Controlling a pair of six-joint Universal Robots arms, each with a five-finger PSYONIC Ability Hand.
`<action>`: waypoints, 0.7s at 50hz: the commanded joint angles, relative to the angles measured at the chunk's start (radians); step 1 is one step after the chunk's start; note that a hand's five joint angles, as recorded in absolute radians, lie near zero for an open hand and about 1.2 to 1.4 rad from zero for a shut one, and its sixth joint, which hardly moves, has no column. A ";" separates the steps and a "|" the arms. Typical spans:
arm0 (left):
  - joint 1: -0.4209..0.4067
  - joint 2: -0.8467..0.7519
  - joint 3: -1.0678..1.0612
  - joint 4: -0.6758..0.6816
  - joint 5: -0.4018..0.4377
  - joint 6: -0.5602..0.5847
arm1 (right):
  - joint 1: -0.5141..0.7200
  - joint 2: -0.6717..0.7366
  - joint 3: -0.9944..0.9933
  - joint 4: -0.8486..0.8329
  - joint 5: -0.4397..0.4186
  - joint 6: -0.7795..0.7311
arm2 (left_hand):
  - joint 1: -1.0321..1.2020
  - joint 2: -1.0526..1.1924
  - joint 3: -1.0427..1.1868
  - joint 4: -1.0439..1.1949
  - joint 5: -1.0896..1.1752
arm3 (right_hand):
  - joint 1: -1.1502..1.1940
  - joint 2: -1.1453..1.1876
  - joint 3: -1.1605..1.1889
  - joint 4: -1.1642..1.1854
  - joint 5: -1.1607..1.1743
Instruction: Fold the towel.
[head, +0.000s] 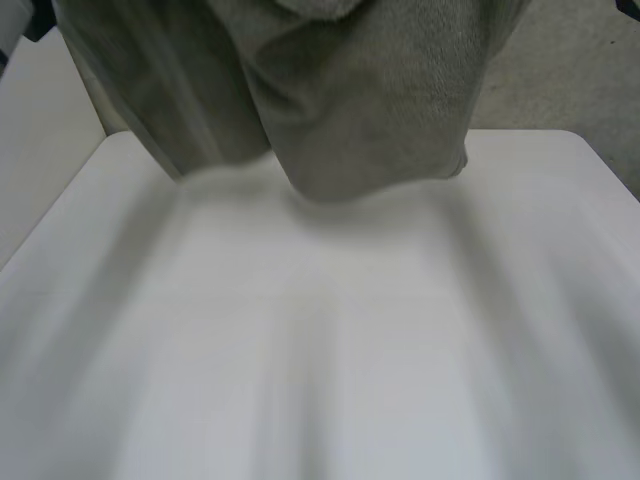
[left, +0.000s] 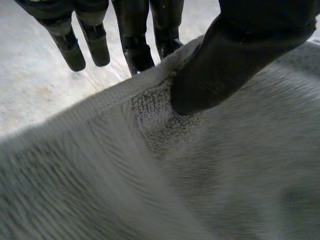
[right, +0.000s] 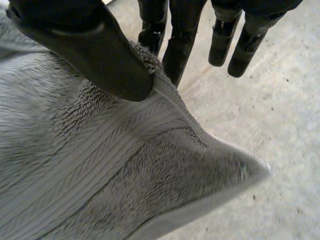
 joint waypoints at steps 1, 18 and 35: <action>0.070 0.078 -0.359 0.058 0.084 -0.025 | -0.096 -0.153 0.423 -0.087 -0.101 -0.031 | 0.097 0.057 -0.052 -0.059 0.068 | 0.069 0.074 -0.043 -0.076 0.052; 0.099 -0.044 -0.845 0.067 0.220 0.359 | -0.133 -0.171 1.034 -0.224 -0.228 -0.115 | 0.097 0.057 -0.052 -0.059 0.068 | 0.069 0.074 -0.043 -0.076 0.052; 0.102 -0.236 -0.771 0.070 0.062 0.431 | -0.148 -0.121 1.105 -0.227 -0.197 -0.166 | 0.097 0.057 -0.052 -0.059 0.068 | 0.069 0.074 -0.043 -0.076 0.052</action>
